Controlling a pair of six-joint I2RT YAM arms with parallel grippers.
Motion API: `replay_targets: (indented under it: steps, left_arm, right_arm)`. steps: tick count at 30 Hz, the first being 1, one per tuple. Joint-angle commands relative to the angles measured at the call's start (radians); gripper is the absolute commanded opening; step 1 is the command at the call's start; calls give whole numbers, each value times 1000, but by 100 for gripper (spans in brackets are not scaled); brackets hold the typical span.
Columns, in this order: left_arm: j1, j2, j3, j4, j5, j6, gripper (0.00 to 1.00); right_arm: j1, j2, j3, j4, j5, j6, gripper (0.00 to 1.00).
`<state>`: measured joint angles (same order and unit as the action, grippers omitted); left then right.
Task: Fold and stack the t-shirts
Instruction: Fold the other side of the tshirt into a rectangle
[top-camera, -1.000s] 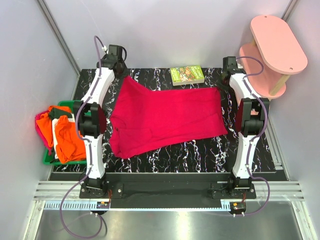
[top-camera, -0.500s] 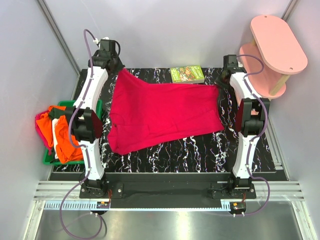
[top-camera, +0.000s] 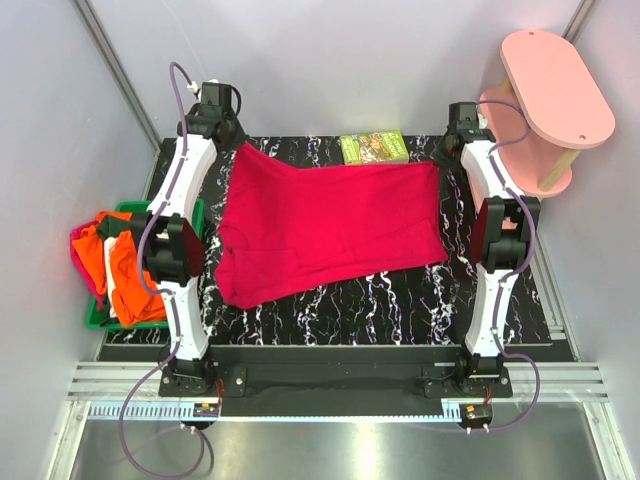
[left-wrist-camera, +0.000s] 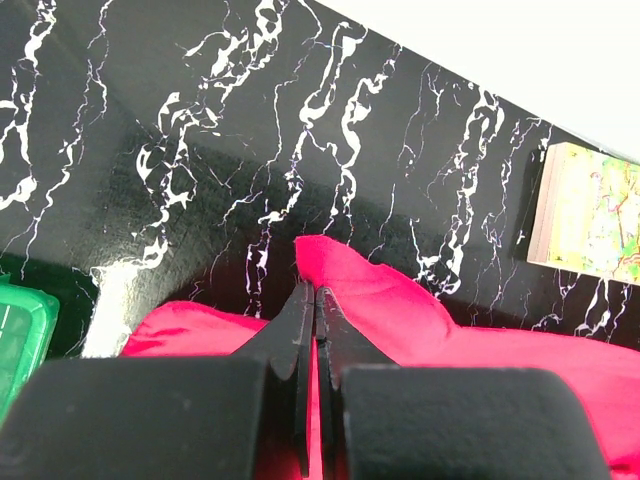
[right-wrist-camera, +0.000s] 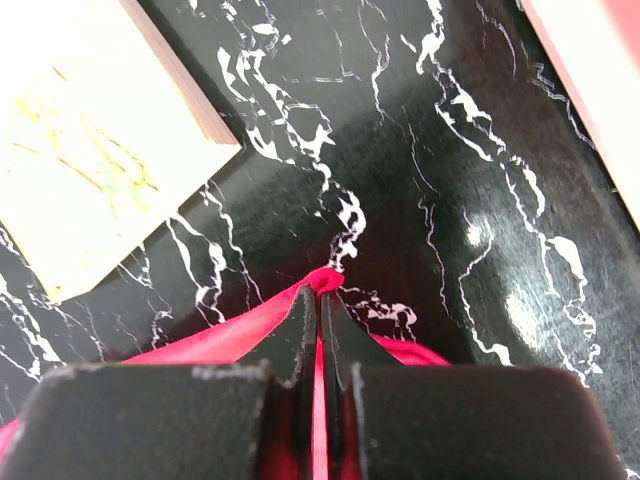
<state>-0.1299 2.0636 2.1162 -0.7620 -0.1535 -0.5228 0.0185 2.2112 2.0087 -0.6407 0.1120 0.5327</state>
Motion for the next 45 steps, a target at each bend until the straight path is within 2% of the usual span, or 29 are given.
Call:
replay_targets:
  steps: [1, 11, 20, 32, 45]
  left_arm:
    - [13, 4, -9, 35, -41, 15, 0]
    - [15, -43, -65, 38, -38, -5, 0]
    - [10, -166, -173, 53, -40, -8, 0]
    - [6, -336, -343, 90, -87, 12, 0]
    - [29, -451, -521, 150, -86, -14, 0]
  right_arm:
    - [-12, 13, 76, 18, 9, -22, 0]
    - [-12, -31, 56, 13, 3, -14, 0]
    - [-12, -136, -7, 19, 34, -13, 0]
    - [-12, -278, -140, 58, 75, -16, 0]
    - [-12, -352, -289, 116, 57, -5, 0]
